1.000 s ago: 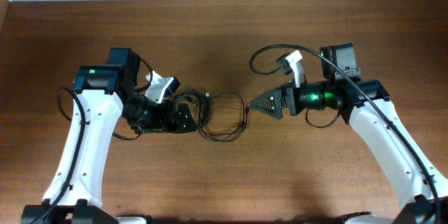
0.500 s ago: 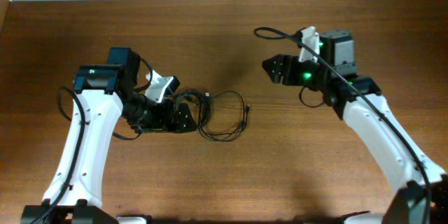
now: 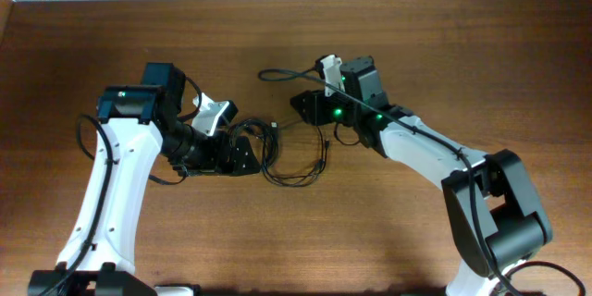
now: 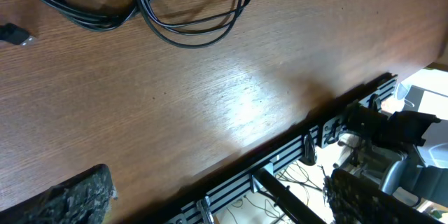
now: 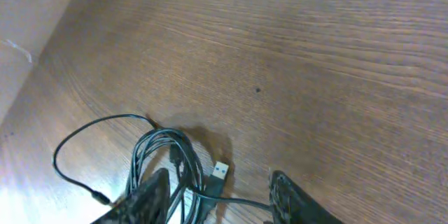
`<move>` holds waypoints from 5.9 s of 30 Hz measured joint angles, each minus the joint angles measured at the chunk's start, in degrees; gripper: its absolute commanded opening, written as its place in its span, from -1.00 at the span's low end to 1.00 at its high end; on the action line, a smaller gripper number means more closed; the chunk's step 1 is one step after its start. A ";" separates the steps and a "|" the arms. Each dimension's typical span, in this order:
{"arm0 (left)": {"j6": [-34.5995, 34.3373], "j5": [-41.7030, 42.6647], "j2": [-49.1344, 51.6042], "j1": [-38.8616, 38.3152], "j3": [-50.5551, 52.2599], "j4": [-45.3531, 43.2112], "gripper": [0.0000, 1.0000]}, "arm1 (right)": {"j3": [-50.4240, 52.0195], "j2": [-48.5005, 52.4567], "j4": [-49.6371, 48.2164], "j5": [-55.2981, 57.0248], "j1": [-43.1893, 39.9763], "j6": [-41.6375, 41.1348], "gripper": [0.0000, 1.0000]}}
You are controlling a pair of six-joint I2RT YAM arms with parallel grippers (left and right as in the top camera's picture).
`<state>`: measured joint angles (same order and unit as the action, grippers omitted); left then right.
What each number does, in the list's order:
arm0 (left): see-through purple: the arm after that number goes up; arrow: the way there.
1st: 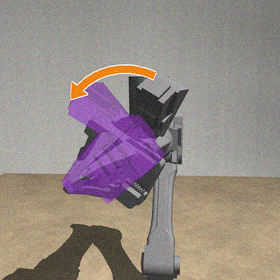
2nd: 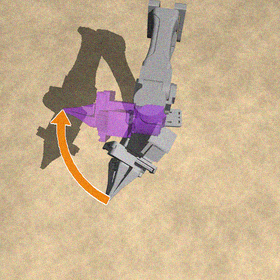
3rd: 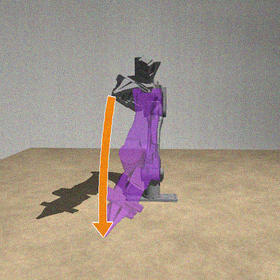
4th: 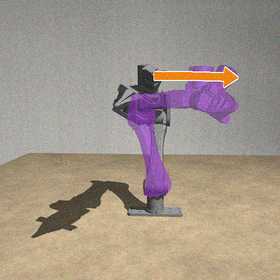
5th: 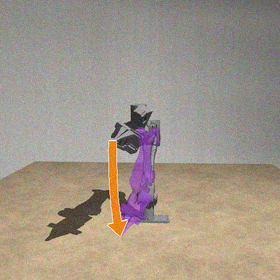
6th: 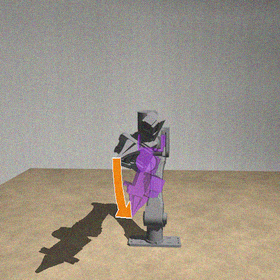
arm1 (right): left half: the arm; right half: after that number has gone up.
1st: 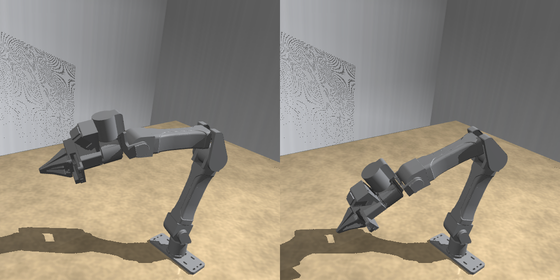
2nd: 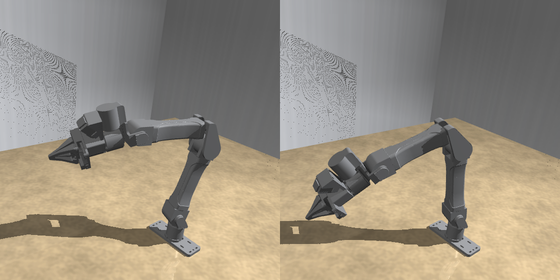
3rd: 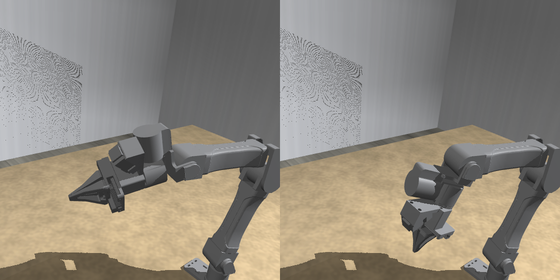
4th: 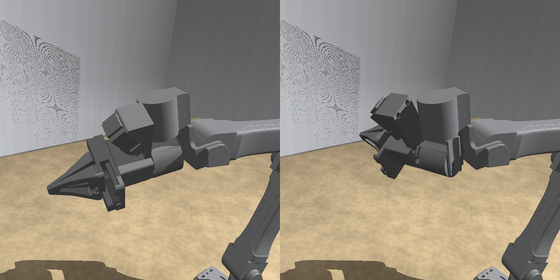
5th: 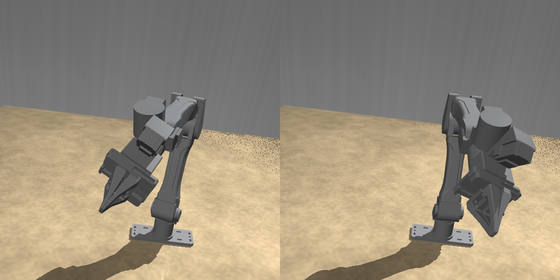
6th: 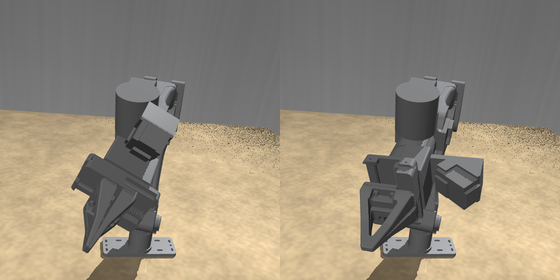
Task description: Untangle cables
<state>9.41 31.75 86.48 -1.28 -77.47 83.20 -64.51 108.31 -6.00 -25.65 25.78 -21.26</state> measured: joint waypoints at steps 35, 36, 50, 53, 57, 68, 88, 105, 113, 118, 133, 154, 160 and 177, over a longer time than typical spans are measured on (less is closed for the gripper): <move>0.00 -0.02 0.00 0.00 0.00 -0.04 0.98 | -0.20 0.31 12.92 -1.81 -12.74 -0.22 0.97; 0.00 -0.02 0.00 0.00 0.00 -0.02 0.98 | -0.20 0.31 12.92 -1.81 -12.74 -0.20 0.97; 0.00 -1.44 0.00 0.00 0.00 -0.31 0.98 | -0.20 0.31 12.92 -1.81 -12.72 -0.22 0.97; -0.39 -3.21 0.02 0.00 0.00 -7.26 0.98 | -0.20 0.31 12.94 -1.81 -12.74 -0.20 0.97; -5.49 -4.02 0.02 0.00 0.00 -15.89 -1.00 | -0.20 0.39 13.05 -1.81 -12.74 -0.20 0.97; -25.38 -22.75 6.38 -1.57 0.00 -29.68 -0.27 | -0.20 0.42 13.07 -1.81 -12.72 -0.15 0.97; -27.85 -31.30 30.03 -7.06 -0.42 -29.88 -1.00 | -0.20 0.42 13.07 -1.81 -12.72 -0.22 0.97; 6.60 0.37 21.18 -2.34 -3.10 -36.98 -1.00 | -0.17 0.55 17.49 -10.27 -13.18 -0.20 0.97; 8.66 18.10 21.18 3.52 -3.10 -36.54 -1.00 | -0.39 0.24 -0.94 -58.31 -26.40 -10.10 0.97; 2.56 12.50 21.18 3.28 -2.01 -35.76 -1.00 | -0.24 0.24 -1.33 -60.98 -22.49 -6.75 0.97; 6.58 16.63 21.18 2.78 -1.86 -34.42 -1.00 | 0.02 -8.79 23.34 -36.35 -17.75 5.90 -0.30; 15.06 25.09 21.18 -0.85 -1.86 -34.36 -1.00 | -0.04 -17.03 26.18 -4.35 2.05 3.67 -0.15; 15.06 25.09 21.18 -0.85 -1.86 -34.36 -1.00 | -0.04 -12.79 24.61 -0.74 2.08 1.46 -0.14; 15.06 33.79 21.18 -0.85 -1.79 -31.74 -1.00 | 0.17 -9.81 21.79 6.51 1.90 -8.17 -0.92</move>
<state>24.47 65.54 107.66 -2.13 -79.26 51.46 -64.34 98.50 15.79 -19.14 27.68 -29.43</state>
